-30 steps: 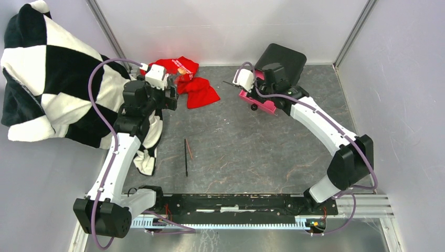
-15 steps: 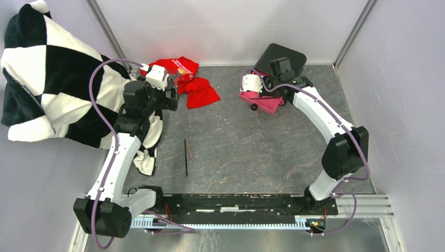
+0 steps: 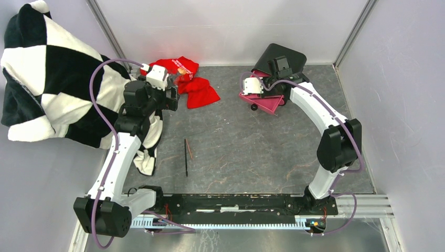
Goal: Organize the makeup
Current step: Place the makeup tool in the drawer.
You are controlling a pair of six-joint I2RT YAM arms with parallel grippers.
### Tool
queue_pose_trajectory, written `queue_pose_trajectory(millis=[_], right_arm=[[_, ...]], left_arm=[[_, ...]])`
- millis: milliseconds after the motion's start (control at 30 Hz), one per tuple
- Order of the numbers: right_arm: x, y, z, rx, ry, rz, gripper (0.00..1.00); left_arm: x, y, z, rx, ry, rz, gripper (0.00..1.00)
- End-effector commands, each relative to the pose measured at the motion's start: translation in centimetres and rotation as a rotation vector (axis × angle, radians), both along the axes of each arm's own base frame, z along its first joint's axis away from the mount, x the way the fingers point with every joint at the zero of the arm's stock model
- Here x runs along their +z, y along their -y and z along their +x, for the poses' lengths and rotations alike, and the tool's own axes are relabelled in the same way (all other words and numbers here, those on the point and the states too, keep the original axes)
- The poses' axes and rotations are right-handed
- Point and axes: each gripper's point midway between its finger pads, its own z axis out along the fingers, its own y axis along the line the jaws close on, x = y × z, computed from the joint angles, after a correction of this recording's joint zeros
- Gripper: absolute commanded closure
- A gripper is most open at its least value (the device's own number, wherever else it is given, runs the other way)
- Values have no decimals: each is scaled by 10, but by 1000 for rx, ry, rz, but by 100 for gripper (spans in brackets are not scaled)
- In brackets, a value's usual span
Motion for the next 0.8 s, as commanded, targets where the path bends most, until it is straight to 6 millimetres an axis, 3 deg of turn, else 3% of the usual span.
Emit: queue_pose_trajectory(millis=[0,67,200,333,433,533,767], right_arm=[[28,-1,15,-9,84,22,52],[34,-8,14,-1,92,64,39],[56,-27,4,19,87,220,35],[77,-66,-22,91,37,444,31],[79,-104,-50,132,-30,601,29],[68,-147,-77,168,-135,720,28],[11,-230,-128,109,-491,910,32]], left_arm=[[8,2,5,-30,47,28,0],[6,3,4,-41,44,30,0],[3,5,4,-57,38,34,0],[-1,6,6,-58,31,31,0],[-3,5,8,-41,23,16,0],[-2,-1,11,5,26,4,0],[18,-16,12,114,79,-27,0]])
